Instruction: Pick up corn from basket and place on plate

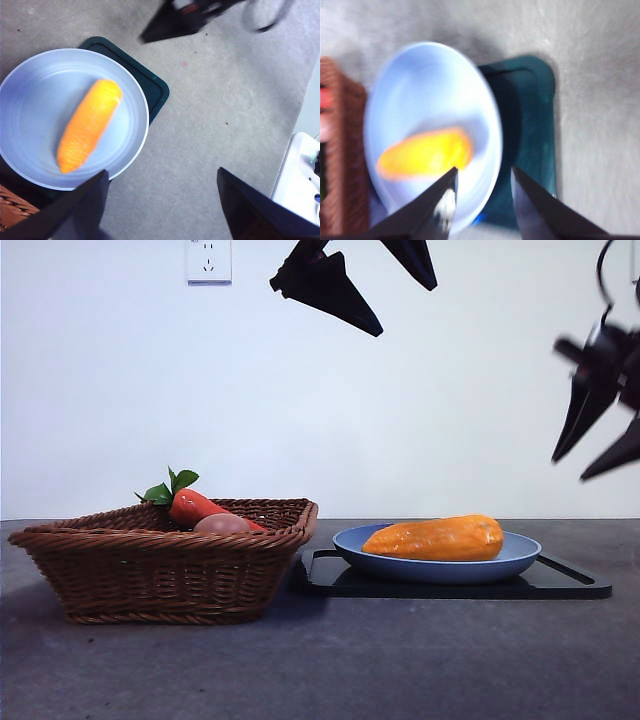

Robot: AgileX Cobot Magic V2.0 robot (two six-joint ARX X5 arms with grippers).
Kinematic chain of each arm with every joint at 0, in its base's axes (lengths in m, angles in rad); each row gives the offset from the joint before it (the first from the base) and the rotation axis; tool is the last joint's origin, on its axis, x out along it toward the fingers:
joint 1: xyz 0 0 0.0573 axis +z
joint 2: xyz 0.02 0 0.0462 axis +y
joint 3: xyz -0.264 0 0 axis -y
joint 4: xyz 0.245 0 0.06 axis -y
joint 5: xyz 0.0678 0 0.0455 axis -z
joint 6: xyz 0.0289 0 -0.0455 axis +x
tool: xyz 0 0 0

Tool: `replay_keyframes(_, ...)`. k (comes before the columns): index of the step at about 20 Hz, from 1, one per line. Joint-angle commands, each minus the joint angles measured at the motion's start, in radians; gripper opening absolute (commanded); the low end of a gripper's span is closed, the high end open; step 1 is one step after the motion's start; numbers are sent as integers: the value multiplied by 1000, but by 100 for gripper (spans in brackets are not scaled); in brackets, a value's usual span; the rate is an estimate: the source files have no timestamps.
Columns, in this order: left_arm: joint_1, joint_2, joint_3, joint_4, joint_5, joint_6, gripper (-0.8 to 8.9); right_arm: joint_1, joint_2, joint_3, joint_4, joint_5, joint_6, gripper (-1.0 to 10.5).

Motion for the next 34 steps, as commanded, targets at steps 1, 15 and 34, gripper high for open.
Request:
replay_keyframes(1, -1, 23, 32, 1, 5, 9, 351, 9, -98, 19, -101, -9, -105, 178)
replay_keyframes(15, 15, 23, 32, -86, 5, 18, 7, 182, -402, 18, -451, -8, -324, 4)
replay_keyframes(34, 17, 23, 32, 185, 3, 22, 8, 142, -402, 18, -191, -8, -321, 4)
